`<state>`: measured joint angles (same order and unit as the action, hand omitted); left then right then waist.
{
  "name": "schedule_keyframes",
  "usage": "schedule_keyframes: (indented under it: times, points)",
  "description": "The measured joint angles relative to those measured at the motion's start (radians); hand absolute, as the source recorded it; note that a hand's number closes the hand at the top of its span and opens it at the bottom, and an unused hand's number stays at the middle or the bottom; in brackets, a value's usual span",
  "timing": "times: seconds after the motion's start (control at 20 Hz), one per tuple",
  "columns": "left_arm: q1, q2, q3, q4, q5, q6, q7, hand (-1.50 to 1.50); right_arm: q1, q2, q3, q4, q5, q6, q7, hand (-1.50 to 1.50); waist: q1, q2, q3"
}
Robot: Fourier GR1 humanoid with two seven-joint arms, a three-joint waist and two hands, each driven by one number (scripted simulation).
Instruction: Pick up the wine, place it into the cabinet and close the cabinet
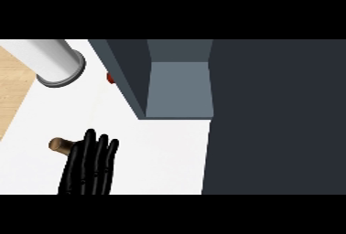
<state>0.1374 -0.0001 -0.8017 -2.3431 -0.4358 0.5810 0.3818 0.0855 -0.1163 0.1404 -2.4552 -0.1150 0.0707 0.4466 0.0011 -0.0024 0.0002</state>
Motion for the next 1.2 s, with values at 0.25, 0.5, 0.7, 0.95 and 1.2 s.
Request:
schedule_keyframes:
  times: [0.25,0.5,0.7,0.95,1.2]
  points:
    - [-0.009,0.012,0.031,-0.003,-0.012,0.009,0.049,-1.50,-0.019,0.013,0.032,-0.011,0.026,-0.020,0.033,-1.50,0.000,0.000,0.000]
    - [0.002,0.045,0.085,-0.008,-0.011,0.003,0.063,-1.50,-0.044,0.011,0.033,-0.027,0.043,-0.034,0.070,-1.50,0.000,0.000,0.000]
    - [0.016,0.085,0.154,-0.014,-0.003,-0.007,0.055,-1.50,-0.067,0.011,0.024,-0.029,0.051,-0.047,0.085,-1.50,0.000,0.000,-0.001]
    - [0.041,0.117,0.226,-0.020,0.022,-0.012,0.045,-1.50,-0.087,0.005,0.015,-0.034,0.056,-0.052,0.109,-1.50,0.000,-0.001,-0.001]
    - [0.073,0.150,0.326,-0.028,0.110,-0.031,0.016,-1.50,-0.074,0.000,0.000,-0.037,0.055,-0.042,0.106,-1.50,-0.001,-0.001,-0.001]
